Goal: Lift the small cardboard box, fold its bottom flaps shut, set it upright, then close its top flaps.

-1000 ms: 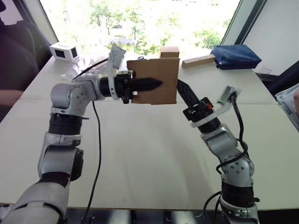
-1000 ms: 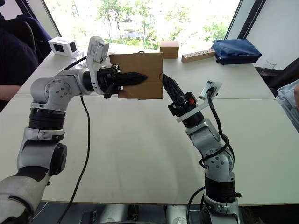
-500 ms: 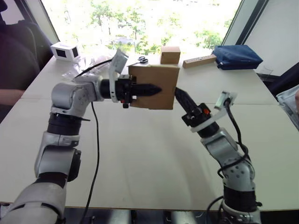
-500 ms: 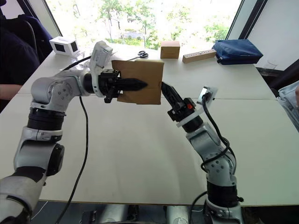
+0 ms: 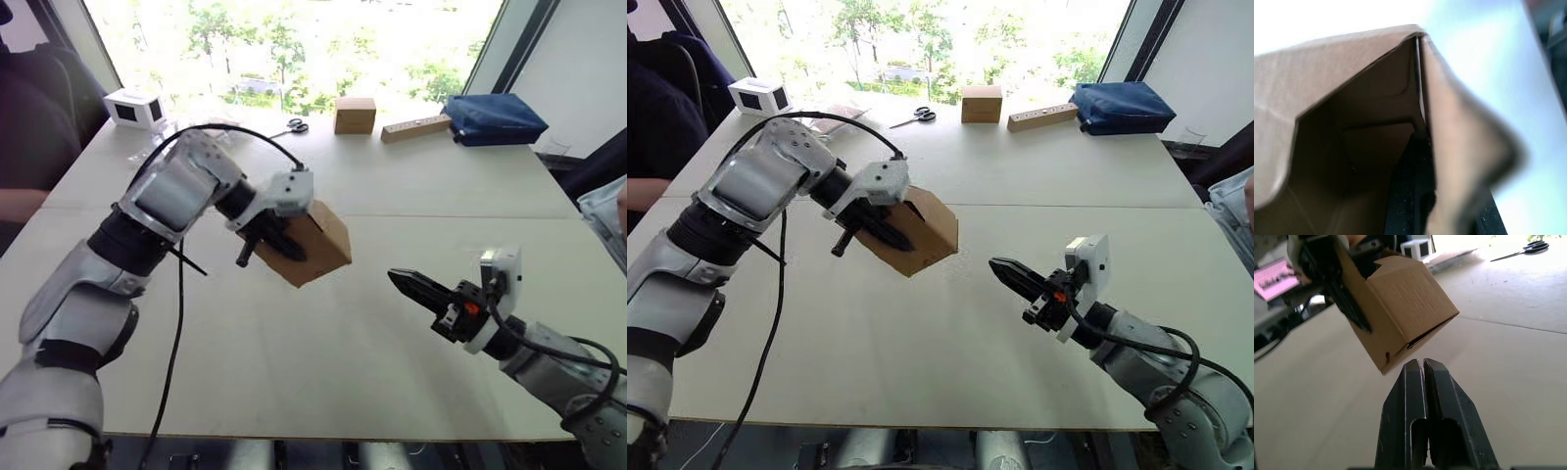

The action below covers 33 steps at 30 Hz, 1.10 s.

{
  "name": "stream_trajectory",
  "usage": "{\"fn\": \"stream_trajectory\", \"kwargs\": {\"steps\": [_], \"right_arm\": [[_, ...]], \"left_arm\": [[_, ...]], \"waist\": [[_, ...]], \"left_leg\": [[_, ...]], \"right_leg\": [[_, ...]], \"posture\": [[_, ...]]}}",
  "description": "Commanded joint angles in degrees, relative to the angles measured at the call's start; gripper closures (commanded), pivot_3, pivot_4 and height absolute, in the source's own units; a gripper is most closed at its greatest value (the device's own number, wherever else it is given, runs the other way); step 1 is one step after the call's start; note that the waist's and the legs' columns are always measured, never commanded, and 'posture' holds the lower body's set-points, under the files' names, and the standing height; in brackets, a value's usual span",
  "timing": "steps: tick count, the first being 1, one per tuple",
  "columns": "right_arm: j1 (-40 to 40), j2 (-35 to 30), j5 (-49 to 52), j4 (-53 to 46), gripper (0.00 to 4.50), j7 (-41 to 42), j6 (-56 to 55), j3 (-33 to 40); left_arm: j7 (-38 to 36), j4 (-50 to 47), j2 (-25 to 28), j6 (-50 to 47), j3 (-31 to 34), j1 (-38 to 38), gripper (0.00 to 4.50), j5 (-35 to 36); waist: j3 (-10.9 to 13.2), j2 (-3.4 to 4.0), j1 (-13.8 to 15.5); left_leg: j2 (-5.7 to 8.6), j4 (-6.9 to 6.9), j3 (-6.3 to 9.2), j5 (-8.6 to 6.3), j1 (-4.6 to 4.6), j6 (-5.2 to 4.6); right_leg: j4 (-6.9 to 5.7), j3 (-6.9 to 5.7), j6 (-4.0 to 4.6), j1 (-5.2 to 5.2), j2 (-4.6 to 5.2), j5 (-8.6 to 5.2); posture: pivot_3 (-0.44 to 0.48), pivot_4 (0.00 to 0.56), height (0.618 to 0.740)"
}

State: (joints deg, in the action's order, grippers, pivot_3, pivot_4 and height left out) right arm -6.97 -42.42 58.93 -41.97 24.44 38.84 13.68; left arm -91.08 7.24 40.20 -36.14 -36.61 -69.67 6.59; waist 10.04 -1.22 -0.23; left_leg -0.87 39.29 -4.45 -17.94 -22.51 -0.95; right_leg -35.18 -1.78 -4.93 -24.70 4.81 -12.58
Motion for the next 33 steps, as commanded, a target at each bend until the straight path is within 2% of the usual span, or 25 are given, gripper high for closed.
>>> {"fn": "stream_trajectory", "kwargs": {"steps": [1, 4, 8, 12, 20, 29, 32, 33], "right_arm": [[-2.0, -5.7, -6.8, -4.2, 4.41, 4.0, 0.1, -0.8], [-2.7, -6.7, -10.0, -5.2, 4.41, 4.4, -0.6, -2.0], [-1.8, -4.5, -13.0, -5.3, 4.41, 3.2, -1.0, -4.7], [-0.8, -2.1, -14.9, -5.5, 4.41, 1.7, -0.8, -6.6], [-0.4, 1.5, -17.2, -5.5, 4.41, -0.3, -0.5, -8.4], [-2.0, 2.7, -19.6, -5.3, 4.41, 0.1, -1.2, -8.6], [-2.1, 3.1, -20.3, -5.0, 4.5, 0.4, -1.4, -8.6], [-2.0, 3.2, -20.4, -4.8, 4.5, 0.5, -1.4, -8.7]], "left_arm": [[-1.0, -3.5, -1.0, -1.0, -4.3, -2.7, 4.5, -5.7], [-1.4, -5.7, -1.1, -4.4, -8.1, -3.9, 4.5, -6.4], [-1.4, -7.8, -2.3, -9.8, -14.4, -5.0, 4.5, -8.0], [-1.4, -8.3, -4.7, -14.0, -17.2, -5.2, 4.5, -9.6], [-1.3, -9.6, -8.5, -18.1, -18.7, -6.0, 4.5, -9.8], [-1.3, -11.0, -9.2, -19.6, -19.1, -5.7, 4.5, -9.3], [-1.4, -10.8, -9.8, -20.8, -19.0, -6.0, 3.74, -8.8], [-1.4, -10.8, -10.0, -21.3, -18.9, -6.2, 3.33, -8.5]], "waist": [[0.0, -0.01, 0.6], [0.0, -0.04, 0.9], [0.0, -0.04, 0.9], [0.0, -0.05, 1.0], [0.0, -0.04, 1.0], [0.0, -0.04, 1.0], [0.0, -0.04, 1.0], [0.0, -0.04, 1.0]], "left_leg": [[0.01, 0.0, 0.0, 0.0, -0.01, 0.0], [0.01, 0.01, -0.01, 0.0, -0.01, -0.01], [0.0, 0.04, 0.02, 0.0, -0.02, -0.01], [0.0, 0.05, 0.03, 0.0, -0.03, -0.01], [0.0, 0.1, 0.04, 0.0, -0.03, -0.01], [-0.01, 0.12, 0.04, 0.0, -0.03, -0.01], [0.0, 0.13, 0.04, 0.0, -0.03, -0.01], [0.0, 0.14, 0.04, 0.0, -0.03, -0.01]], "right_leg": [[0.04, 0.0, 0.0, 0.0, 0.0, 0.0], [0.05, 0.01, 0.0, 0.0, -0.03, -0.01], [0.03, 0.01, -0.01, -0.01, -0.08, -0.01], [0.02, 0.02, -0.02, -0.01, -0.08, -0.01], [0.0, 0.02, -0.03, -0.01, -0.08, -0.02], [-0.03, 0.02, -0.03, -0.01, -0.08, -0.02], [-0.04, 0.03, -0.04, -0.01, -0.08, -0.02], [-0.04, 0.03, -0.04, -0.01, -0.08, -0.02]], "posture": [[0.0, 0.15, 0.74], [0.0, 0.15, 0.74], [0.0, 0.15, 0.74], [0.0, 0.15, 0.74], [0.0, 0.15, 0.74], [0.0, 0.15, 0.74], [0.0, 0.15, 0.74], [0.0, 0.15, 0.74]]}}
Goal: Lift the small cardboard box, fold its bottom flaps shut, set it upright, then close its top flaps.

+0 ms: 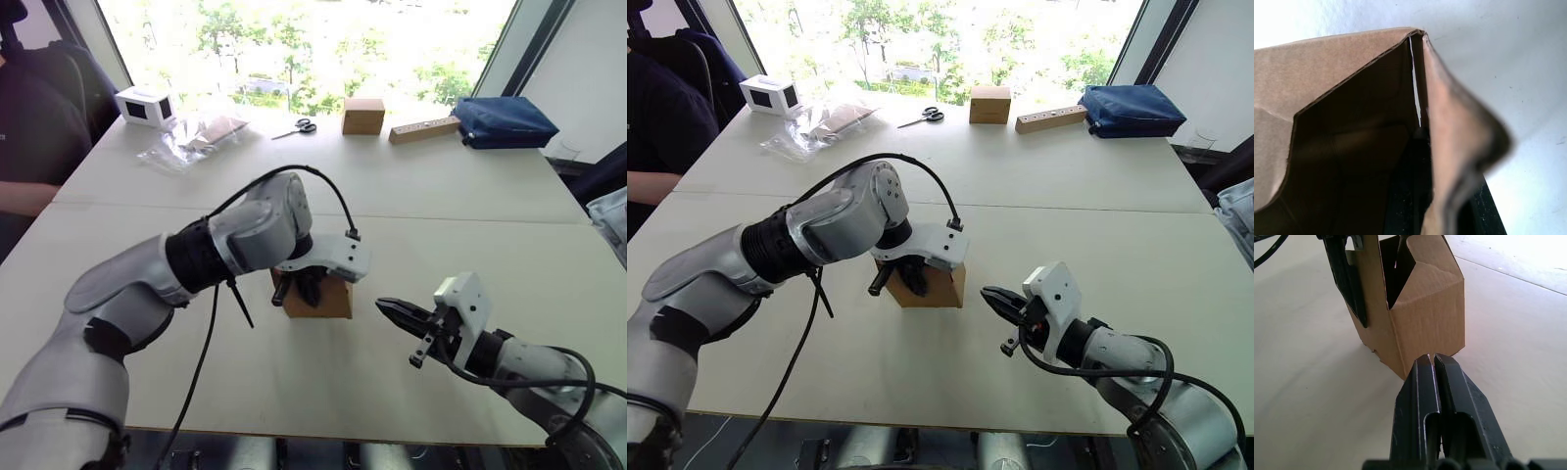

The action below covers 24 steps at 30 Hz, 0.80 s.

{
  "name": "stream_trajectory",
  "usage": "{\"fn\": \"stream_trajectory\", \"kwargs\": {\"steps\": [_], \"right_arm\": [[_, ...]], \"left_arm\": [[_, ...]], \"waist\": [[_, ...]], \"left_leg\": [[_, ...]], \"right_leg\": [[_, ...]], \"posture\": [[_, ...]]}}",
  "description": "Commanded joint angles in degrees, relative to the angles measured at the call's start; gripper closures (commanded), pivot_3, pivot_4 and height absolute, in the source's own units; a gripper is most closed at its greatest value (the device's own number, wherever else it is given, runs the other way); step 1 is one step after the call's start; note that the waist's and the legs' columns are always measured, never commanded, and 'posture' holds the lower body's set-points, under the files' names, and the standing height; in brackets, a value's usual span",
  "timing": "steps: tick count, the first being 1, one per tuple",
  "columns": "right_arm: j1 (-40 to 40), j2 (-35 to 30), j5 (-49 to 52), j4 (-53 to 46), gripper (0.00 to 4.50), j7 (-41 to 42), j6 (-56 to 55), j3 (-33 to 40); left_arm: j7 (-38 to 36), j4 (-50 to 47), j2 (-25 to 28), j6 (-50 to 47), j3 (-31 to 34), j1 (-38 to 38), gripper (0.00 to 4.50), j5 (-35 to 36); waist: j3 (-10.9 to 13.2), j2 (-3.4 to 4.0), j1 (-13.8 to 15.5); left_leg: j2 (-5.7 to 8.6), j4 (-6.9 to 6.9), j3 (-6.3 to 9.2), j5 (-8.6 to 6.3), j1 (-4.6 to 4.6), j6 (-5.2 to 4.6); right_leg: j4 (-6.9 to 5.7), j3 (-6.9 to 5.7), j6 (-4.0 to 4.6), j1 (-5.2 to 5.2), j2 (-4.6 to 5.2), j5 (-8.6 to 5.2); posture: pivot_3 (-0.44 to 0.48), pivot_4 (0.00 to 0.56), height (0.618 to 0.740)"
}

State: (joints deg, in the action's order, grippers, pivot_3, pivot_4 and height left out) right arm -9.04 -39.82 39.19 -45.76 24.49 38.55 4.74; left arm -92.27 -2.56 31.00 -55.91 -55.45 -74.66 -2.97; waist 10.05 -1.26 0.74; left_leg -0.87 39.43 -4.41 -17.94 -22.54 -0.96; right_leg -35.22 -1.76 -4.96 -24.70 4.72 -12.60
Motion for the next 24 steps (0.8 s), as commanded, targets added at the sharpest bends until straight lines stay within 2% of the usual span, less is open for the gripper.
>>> {"fn": "stream_trajectory", "kwargs": {"steps": [1, 2, 4, 13, 19, 22, 24], "right_arm": [[0.1, 0.7, -0.8, -0.9, 4.5, 0.6, -1.2, 0.2], [0.1, 0.7, -1.0, -0.8, 4.5, 0.8, -1.1, 0.2], [0.1, 0.7, -1.5, -0.5, 4.5, 1.4, -1.2, 0.1], [2.4, 0.3, -1.8, 1.9, 4.5, 4.4, -1.2, 1.2], [4.6, -0.3, -2.3, 4.0, 4.5, 6.5, -1.1, 1.6], [5.2, -1.2, -1.9, 4.9, 4.5, 8.0, -1.1, 3.2], [6.1, -2.3, -1.3, 6.0, 4.5, 9.7, -1.2, 4.8]], "left_arm": [[-0.2, -1.0, -1.0, -1.9, 0.0, -1.4, 3.0, 1.2], [-0.2, -1.2, -1.1, -3.0, 0.0, -1.8, 2.42, 2.0], [-0.2, -1.2, -1.4, -4.6, 0.2, -2.6, 1.71, 3.2], [-0.2, -0.3, -2.1, -17.1, 4.1, -8.9, 1.71, 16.0], [2.0, -0.2, -1.9, -20.7, 6.5, -9.7, 1.71, 20.7], [3.3, 2.4, -2.7, -21.2, 11.2, -9.9, 1.71, 23.3], [5.5, 6.7, -3.6, -20.1, 18.8, -9.1, 1.71, 25.3]], "waist": [[0.0, 0.0, 0.0], [0.0, 0.0, 0.0], [0.0, 0.0, 0.0], [0.0, 0.01, 0.0], [0.0, 0.01, -0.1], [0.0, 0.02, 0.0], [0.0, 0.02, 0.0]], "left_leg": [[0.0, 0.02, 0.0, 0.0, 0.0, 0.0], [0.0, 0.03, 0.0, 0.0, 0.0, 0.0], [0.0, 0.05, 0.0, 0.0, 0.0, 0.0], [-0.03, 0.26, 0.03, -0.07, -0.07, -0.12], [-0.03, 0.37, 0.03, -0.1, -0.08, -0.18], [-0.03, 0.42, 0.04, -0.11, -0.14, -0.19], [-0.03, 0.51, 0.04, -0.15, -0.17, -0.26]], "right_leg": [[-0.01, 0.0, 0.0, 0.0, 0.0, 0.0], [-0.01, 0.0, 0.0, 0.0, 0.0, 0.0], [-0.03, 0.0, -0.01, 0.0, -0.01, 0.0], [-0.14, 0.01, -0.1, 0.0, -0.02, -0.05], [-0.21, 0.02, -0.12, 0.01, -0.02, -0.07], [-0.23, 0.02, -0.13, -0.02, -0.02, -0.07], [-0.26, 0.01, -0.13, -0.02, -0.01, -0.07]], "posture": [[0.0, 0.15, 0.74], [0.0, 0.15, 0.74], [0.0, 0.15, 0.74], [0.0, 0.15, 0.74], [0.0, 0.15, 0.74], [0.0, 0.15, 0.74], [0.0, 0.15, 0.74]]}}
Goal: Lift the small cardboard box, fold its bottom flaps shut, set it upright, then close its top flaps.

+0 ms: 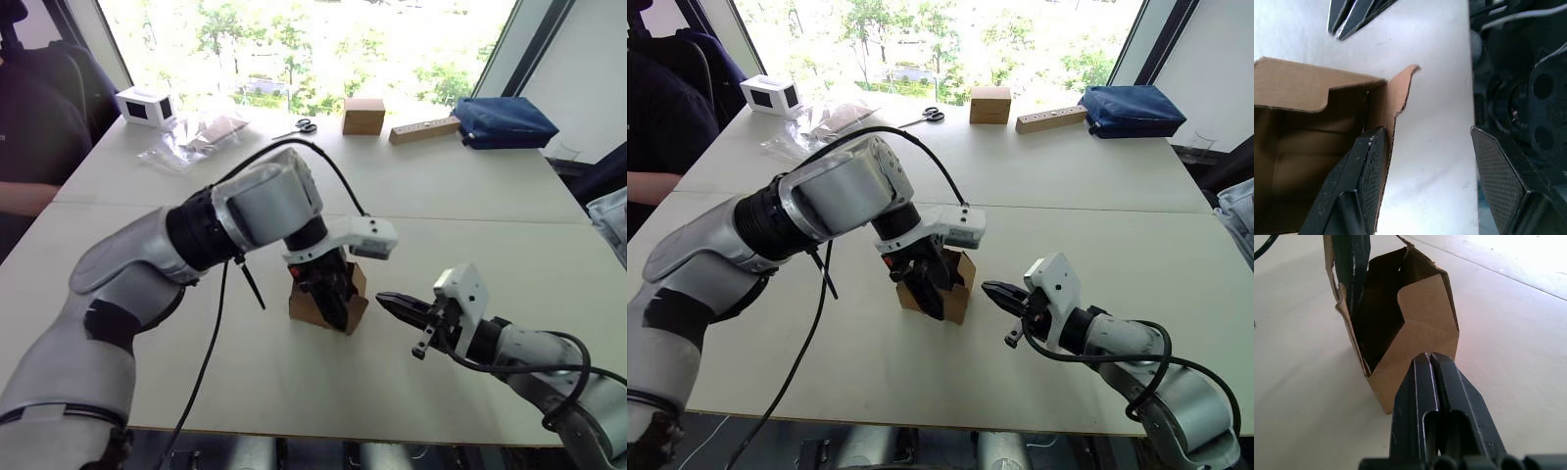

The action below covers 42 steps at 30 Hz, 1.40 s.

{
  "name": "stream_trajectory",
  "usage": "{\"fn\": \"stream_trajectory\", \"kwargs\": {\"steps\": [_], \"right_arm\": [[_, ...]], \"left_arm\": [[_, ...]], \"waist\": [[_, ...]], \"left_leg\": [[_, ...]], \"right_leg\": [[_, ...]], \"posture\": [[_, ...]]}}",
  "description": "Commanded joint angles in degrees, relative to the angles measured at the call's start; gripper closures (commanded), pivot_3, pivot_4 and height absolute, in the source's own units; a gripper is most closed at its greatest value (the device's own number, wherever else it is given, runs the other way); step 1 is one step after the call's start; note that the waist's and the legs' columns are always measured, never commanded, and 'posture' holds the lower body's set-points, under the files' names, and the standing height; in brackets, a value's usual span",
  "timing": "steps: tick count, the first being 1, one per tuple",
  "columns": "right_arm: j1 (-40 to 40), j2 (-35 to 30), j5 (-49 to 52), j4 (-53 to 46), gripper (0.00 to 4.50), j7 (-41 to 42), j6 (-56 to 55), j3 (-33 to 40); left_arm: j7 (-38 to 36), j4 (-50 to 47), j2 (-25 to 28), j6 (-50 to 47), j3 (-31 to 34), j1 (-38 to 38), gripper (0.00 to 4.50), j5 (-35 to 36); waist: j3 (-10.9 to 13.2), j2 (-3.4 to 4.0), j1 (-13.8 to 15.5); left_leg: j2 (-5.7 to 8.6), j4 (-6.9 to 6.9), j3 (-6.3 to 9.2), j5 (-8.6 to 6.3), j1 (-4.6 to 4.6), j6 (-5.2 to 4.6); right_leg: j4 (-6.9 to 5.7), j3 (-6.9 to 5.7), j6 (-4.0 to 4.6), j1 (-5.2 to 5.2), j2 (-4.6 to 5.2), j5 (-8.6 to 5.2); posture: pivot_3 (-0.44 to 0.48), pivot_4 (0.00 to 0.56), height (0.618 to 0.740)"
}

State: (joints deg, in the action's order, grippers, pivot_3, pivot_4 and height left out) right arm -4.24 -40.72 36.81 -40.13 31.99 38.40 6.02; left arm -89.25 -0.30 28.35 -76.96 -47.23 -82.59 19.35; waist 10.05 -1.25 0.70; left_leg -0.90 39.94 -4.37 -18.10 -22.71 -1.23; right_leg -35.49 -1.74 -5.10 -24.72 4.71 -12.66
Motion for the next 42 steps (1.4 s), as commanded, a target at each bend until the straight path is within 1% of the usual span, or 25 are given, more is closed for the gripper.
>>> {"fn": "stream_trajectory", "kwargs": {"steps": [1, 2, 3, 5, 8, 10, 12, 13, 15, 16, 18, 22, 24, 26, 31, 34, 37, 42], "right_arm": [[1.6, -1.8, 1.4, 0.9, 4.5, 2.9, -1.2, 4.2], [2.2, -2.3, 1.8, 1.5, 4.5, 3.7, -1.1, 4.9], [2.5, -2.6, 2.0, 1.9, 4.5, 4.3, -1.0, 5.3], [3.7, -3.3, 2.2, 3.0, 4.5, 5.9, -0.8, 5.6], [4.8, -4.0, 2.8, 4.0, 4.5, 7.4, -0.6, 6.1], [7.3, -4.5, 4.8, 5.4, 4.5, 8.6, 0.2, 7.5], [9.6, -4.9, 7.1, 6.5, 4.5, 9.5, 1.3, 8.7], [10.8, -5.1, 7.8, 6.9, 4.5, 9.9, 1.7, 8.8], [12.8, -5.6, 8.5, 7.4, 4.5, 10.7, 2.5, 8.1], [13.7, -5.7, 8.4, 7.7, 4.5, 11.1, 2.6, 7.2], [15.0, -5.6, 7.7, 8.2, 4.5, 11.8, 2.7, 5.3], [16.5, -5.3, 5.8, 9.4, 4.5, 12.9, 2.1, 1.7], [16.9, -5.2, 3.7, 9.6, 4.5, 13.6, 1.3, -1.5], [17.8, -4.2, 3.0, 9.9, 4.5, 13.3, 1.3, -3.2], [19.8, -2.5, 1.6, 10.1, 4.5, 12.5, 1.9, -5.7], [20.7, -2.2, 0.4, 10.5, 4.5, 12.2, 1.9, -6.8], [21.3, -2.0, -0.1, 10.6, 4.5, 12.1, 2.2, -7.3], [21.9, -1.9, -1.6, 11.0, 4.5, 12.4, 2.1, -8.4]], "left_arm": [[3.6, 6.0, -1.5, 1.4, 13.7, -0.7, 1.71, 3.8], [6.3, 7.9, -2.0, 2.5, 18.6, 0.7, 1.71, 4.4], [8.2, 9.0, -2.3, 3.1, 21.7, 1.6, 1.71, 4.8], [13.7, 10.6, -2.7, 2.7, 30.7, 4.7, 1.71, 6.1], [20.7, 9.8, -4.0, 3.9, 40.6, 8.8, 1.71, 7.8], [26.2, 7.5, -3.8, 10.1, 49.5, 14.6, 1.71, 8.4], [27.6, 5.4, -1.7, 14.5, 53.0, 19.6, 1.71, 8.6], [26.7, 4.9, -0.1, 15.0, 53.9, 22.0, 1.71, 9.3], [25.6, 3.2, 2.5, 17.9, 54.8, 27.3, 1.71, 9.9], [25.4, 2.9, 3.5, 17.8, 55.7, 29.4, 1.71, 10.8], [24.4, 1.3, 5.4, 20.2, 55.4, 33.8, 1.71, 11.1], [23.3, -1.6, 6.9, 22.3, 55.0, 39.3, 1.71, 12.8], [22.1, -3.7, 8.0, 23.4, 53.0, 43.0, 1.71, 12.9], [21.7, -4.0, 8.4, 25.1, 50.0, 45.0, 1.71, 11.6], [21.0, -0.4, 6.9, 29.5, 45.6, 44.3, 1.71, 10.3], [20.4, 3.1, 5.9, 34.6, 42.1, 43.5, 1.71, 7.4], [19.8, 5.6, 4.8, 36.1, 41.0, 42.5, 1.71, 7.0], [19.0, 5.7, 4.2, 36.7, 39.9, 42.3, 1.71, 7.2]], "waist": [[0.0, 0.0, 0.0], [0.0, 0.0, 0.0], [0.0, 0.02, 0.0], [0.0, 0.05, -0.2], [0.0, 0.04, -0.4], [0.0, 0.04, -0.3], [0.0, 0.05, -0.6], [0.0, 0.05, -0.8], [0.0, 0.03, -0.6], [0.0, 0.06, -0.5], [0.0, 0.03, -0.3], [0.0, 0.0, 0.2], [0.0, 0.0, 0.0], [0.0, 0.0, 0.0], [0.0, -0.01, 0.0], [0.0, 0.0, 0.0], [0.0, 0.0, 0.0], [0.0, 0.0, 0.0]], "left_leg": [[0.0, 0.02, 0.0, -0.01, 0.0, -0.02], [-0.01, 0.06, 0.0, -0.01, -0.04, -0.02], [-0.01, 0.06, 0.0, -0.01, -0.04, -0.02], [-0.02, 0.06, 0.0, -0.03, -0.01, -0.05], [-0.02, 0.04, 0.01, -0.03, 0.04, -0.06], [-0.03, 0.06, 0.03, -0.03, 0.03, -0.05], [-0.04, 0.06, 0.01, -0.02, 0.08, -0.04], [-0.04, 0.06, -0.06, -0.03, 0.17, -0.03], [-0.05, 0.05, -0.04, -0.01, 0.19, 0.0], [-0.05, 0.05, -0.01, 0.0, 0.19, 0.01], [-0.04, 0.05, -0.04, 0.0, 0.21, 0.02], [0.08, 0.08, -0.03, 0.01, 0.18, 0.05], [0.18, 0.09, -0.03, 0.0, 0.18, 0.03], [0.19, 0.09, -0.08, -0.01, 0.2, 0.02], [0.18, 0.1, -0.03, 0.0, 0.21, 0.02], [0.17, 0.09, -0.04, -0.01, 0.22, 0.01], [0.18, 0.09, -0.05, -0.01, 0.22, 0.01], [0.16, 0.09, -0.04, -0.02, 0.21, -0.01]], "right_leg": [[-0.01, 0.0, 0.0, 0.0, 0.0, 0.0], [0.0, 0.0, -0.01, -0.01, 0.0, 0.0], [0.0, 0.0, -0.01, -0.01, 0.01, 0.0], [-0.02, 0.02, -0.17, 0.0, 0.01, 0.06], [-0.1, 0.0, -0.23, 0.0, -0.02, 0.08], [-0.2, -0.02, -0.24, -0.02, -0.01, 0.08], [-0.33, 0.01, -0.24, -0.02, 0.07, 0.08], [-0.41, 0.08, -0.24, -0.02, 0.13, 0.08], [-0.48, 0.05, -0.23, -0.02, 0.13, 0.07], [-0.48, 0.0, -0.22, -0.01, 0.12, 0.07], [-0.51, 0.0, -0.2, -0.01, 0.16, 0.06], [-0.49, -0.09, -0.2, 0.06, 0.34, 0.06], [-0.42, -0.08, -0.2, 0.12, 0.43, 0.06], [-0.37, -0.04, -0.21, 0.14, 0.43, 0.06], [-0.42, -0.08, -0.21, 0.14, 0.4, 0.06], [-0.42, -0.08, -0.21, 0.13, 0.38, 0.06], [-0.42, -0.08, -0.21, 0.13, 0.37, 0.06], [-0.41, -0.08, -0.21, 0.13, 0.37, 0.06]], "posture": [[0.0, 0.15, 0.74], [0.0, 0.15, 0.74], [0.0, 0.15, 0.74], [0.0, 0.15, 0.74], [0.0, 0.15, 0.74], [0.0, 0.15, 0.74], [0.0, 0.15, 0.74], [0.0, 0.15, 0.74], [0.0, 0.15, 0.74], [0.0, 0.15, 0.74], [0.0, 0.15, 0.74], [0.0, 0.15, 0.74], [0.0, 0.15, 0.74], [0.0, 0.15, 0.74], [0.0, 0.15, 0.74], [0.0, 0.15, 0.74], [0.0, 0.15, 0.74], [0.0, 0.15, 0.74]]}}
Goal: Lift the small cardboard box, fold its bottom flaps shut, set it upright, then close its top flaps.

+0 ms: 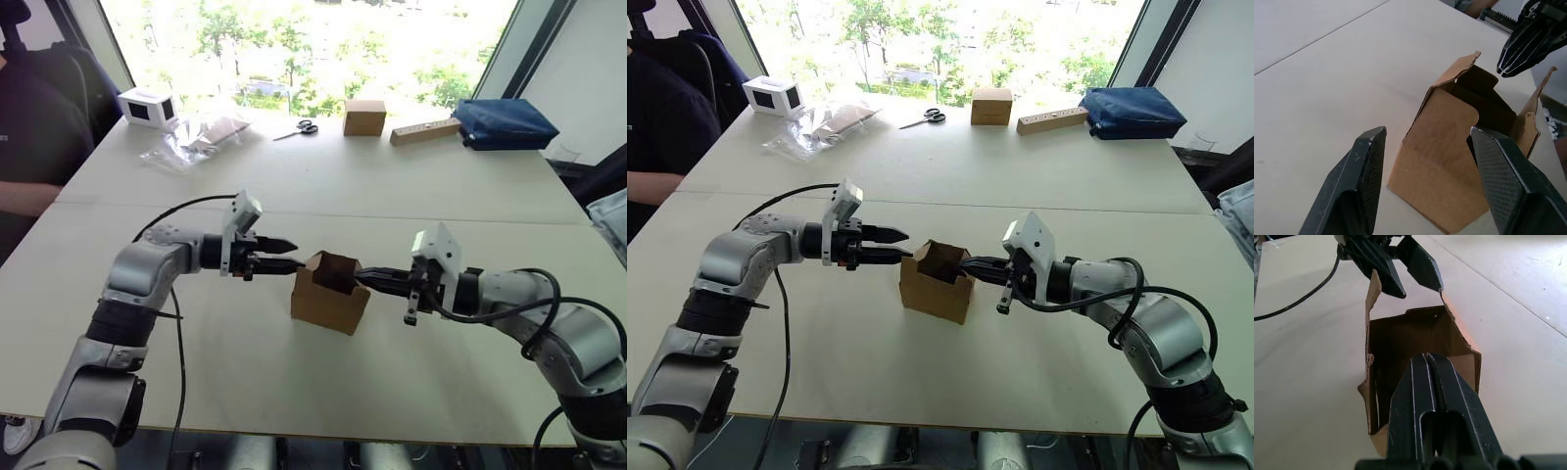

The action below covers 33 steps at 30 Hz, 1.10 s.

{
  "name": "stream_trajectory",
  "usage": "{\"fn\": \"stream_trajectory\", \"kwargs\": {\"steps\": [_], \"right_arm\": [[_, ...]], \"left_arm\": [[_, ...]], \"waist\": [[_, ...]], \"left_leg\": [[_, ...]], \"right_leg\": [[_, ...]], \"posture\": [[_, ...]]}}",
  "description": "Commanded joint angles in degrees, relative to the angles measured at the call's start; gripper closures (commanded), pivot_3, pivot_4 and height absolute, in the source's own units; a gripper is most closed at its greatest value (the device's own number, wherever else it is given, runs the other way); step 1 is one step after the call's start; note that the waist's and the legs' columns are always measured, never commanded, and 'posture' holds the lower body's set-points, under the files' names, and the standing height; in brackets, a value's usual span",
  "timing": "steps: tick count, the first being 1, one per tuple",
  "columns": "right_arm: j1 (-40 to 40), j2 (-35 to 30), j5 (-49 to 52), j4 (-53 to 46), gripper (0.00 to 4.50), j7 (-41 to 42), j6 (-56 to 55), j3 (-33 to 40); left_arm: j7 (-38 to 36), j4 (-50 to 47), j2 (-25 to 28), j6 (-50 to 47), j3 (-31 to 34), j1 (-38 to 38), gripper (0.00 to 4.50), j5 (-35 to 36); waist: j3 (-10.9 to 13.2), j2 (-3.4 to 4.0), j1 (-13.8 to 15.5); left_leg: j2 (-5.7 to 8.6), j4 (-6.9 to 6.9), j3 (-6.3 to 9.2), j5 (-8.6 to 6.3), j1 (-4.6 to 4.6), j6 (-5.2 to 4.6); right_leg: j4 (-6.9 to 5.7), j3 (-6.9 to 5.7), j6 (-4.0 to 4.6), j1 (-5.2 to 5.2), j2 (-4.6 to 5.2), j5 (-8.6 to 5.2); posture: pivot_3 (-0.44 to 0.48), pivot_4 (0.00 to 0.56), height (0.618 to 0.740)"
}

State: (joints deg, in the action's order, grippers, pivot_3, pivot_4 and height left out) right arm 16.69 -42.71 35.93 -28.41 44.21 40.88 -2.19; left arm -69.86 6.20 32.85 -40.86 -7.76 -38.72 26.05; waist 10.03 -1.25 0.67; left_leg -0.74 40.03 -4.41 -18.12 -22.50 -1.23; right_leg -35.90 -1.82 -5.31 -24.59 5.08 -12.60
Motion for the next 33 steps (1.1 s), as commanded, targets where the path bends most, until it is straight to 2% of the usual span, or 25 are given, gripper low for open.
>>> {"fn": "stream_trajectory", "kwargs": {"steps": [1, 4, 7, 11, 13, 22, 33], "right_arm": [[1.0, 0.2, -1.0, -0.6, 4.5, 0.2, -0.5, -0.3], [1.2, 0.6, -1.7, -0.1, 4.5, 0.2, -0.7, -0.6], [1.3, 1.2, -1.9, 0.1, 4.5, 0.2, -0.8, -0.4], [0.8, 1.3, -1.9, -0.1, 4.5, 0.5, -0.8, 0.4], [0.2, 1.3, -1.9, -0.3, 4.5, 0.5, -1.0, 0.6], [-0.2, 1.6, -2.4, -0.3, 4.5, 0.1, -1.4, 0.5], [-0.8, 1.2, -6.7, 0.1, 4.5, 0.0, -2.0, -2.5]], "left_arm": [[-0.2, -0.8, -0.5, 1.0, 0.4, -1.7, 1.71, 0.5], [-0.6, -1.4, -0.5, 1.1, 0.2, -1.6, 1.71, 0.5], [-0.9, -2.2, -0.5, 0.3, 1.0, -1.5, 2.32, 1.7], [-0.2, -2.4, 0.1, -0.2, 2.2, -1.7, 3.86, 2.4], [-0.5, -3.0, 0.6, -0.8, 2.6, -1.5, 4.46, 3.1], [-3.3, -3.4, 1.1, 0.0, -0.8, -0.7, 4.46, 2.5], [-5.2, -0.2, -0.4, 5.0, -6.8, -0.9, 4.46, -2.7]], "waist": [[0.0, 0.0, 0.0], [0.0, 0.0, 0.0], [0.0, 0.0, 0.0], [0.0, 0.0, 0.0], [0.0, 0.0, 0.0], [0.0, 0.0, 0.0], [0.0, 0.0, 0.0]], "left_leg": [[0.0, 0.0, 0.0, 0.0, 0.0, 0.0], [-0.01, 0.0, 0.0, 0.0, 0.0, 0.0], [-0.01, 0.0, 0.0, 0.0, 0.0, 0.0], [-0.01, 0.0, 0.01, 0.0, 0.0, 0.0], [-0.01, 0.0, 0.01, 0.0, 0.0, 0.0], [-0.02, 0.0, 0.0, 0.0, 0.0, 0.0], [-0.02, 0.0, 0.0, 0.0, 0.0, -0.01]], "right_leg": [[0.0, 0.0, 0.0, 0.0, 0.0, 0.0], [-0.01, 0.0, 0.0, 0.0, 0.0, 0.0], [0.0, 0.0, 0.0, 0.0, 0.0, 0.0], [-0.01, 0.0, 0.0, 0.0, 0.0, 0.0], [-0.01, 0.0, 0.0, 0.0, 0.0, 0.0], [0.0, 0.0, 0.0, 0.0, 0.0, 0.0], [0.01, 0.0, 0.02, 0.0, -0.01, -0.01]], "posture": [[0.0, 0.15, 0.74], [0.0, 0.15, 0.74], [0.0, 0.15, 0.74], [0.0, 0.15, 0.74], [0.0, 0.15, 0.74], [0.0, 0.15, 0.74], [0.0, 0.15, 0.74]]}}
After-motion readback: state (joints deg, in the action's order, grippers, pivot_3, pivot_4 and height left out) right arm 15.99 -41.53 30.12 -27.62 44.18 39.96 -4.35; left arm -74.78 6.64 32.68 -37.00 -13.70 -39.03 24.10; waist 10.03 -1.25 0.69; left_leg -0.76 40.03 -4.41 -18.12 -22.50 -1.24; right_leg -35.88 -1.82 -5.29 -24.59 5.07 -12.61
